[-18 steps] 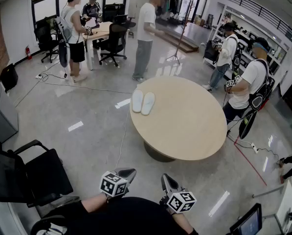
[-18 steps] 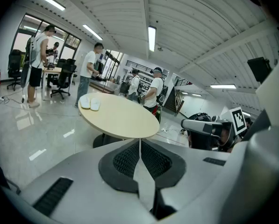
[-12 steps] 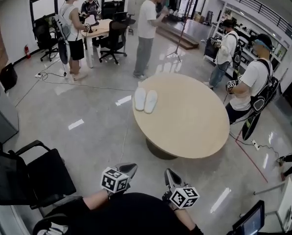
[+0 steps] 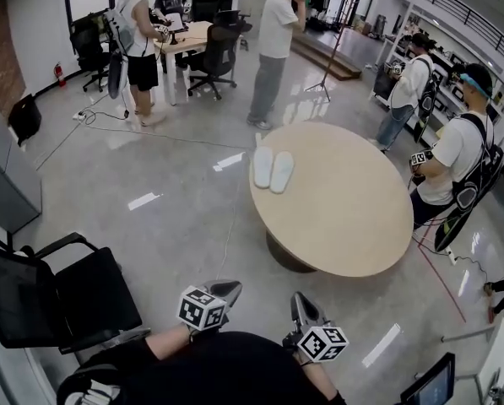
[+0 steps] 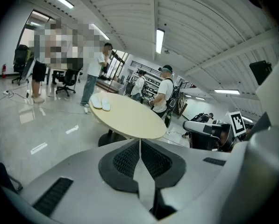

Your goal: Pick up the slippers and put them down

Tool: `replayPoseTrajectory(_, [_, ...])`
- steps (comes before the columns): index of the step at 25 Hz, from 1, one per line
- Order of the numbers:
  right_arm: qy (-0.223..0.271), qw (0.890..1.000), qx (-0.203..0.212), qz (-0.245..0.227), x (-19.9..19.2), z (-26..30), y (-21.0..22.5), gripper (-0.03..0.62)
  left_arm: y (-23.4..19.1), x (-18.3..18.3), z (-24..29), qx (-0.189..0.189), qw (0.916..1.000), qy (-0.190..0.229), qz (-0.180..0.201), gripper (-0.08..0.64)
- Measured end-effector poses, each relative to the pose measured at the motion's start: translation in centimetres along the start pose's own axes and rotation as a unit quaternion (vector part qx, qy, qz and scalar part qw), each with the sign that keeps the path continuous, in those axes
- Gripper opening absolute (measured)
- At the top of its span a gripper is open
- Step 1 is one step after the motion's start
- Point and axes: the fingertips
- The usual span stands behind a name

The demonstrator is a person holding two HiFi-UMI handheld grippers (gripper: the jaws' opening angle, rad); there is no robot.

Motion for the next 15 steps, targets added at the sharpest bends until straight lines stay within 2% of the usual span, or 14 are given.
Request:
replayPoseTrajectory(4, [-0.02, 1.0, -0.001, 0.006, -1.1, 2.4, -0.7, 0.015, -2.3, -0.8, -0.3, -0.005, 0.9998, -0.006, -0.018, 0.028])
replayPoseTrajectory(10, [-0.057, 0.998, -0.014, 0.013, -0.8, 7.8, -1.9, 0.015, -7.2, 0.2, -1.1, -0.018, 0.9987, -0.002, -0.047, 0.028])
replayPoseTrajectory(15, [-0.086, 0.996, -0.027, 0.028, -2.5, 10.8, -3.9, 0.015, -10.6, -0.8, -2.5, -0.03, 0.9974, -0.001, -0.065, 0.028])
Point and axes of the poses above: the fingertips, and each gripper's own axes: z forward along the fingers, y to its right, x out of its top, and after that the axes turned 13 degrees about -y, right-handed
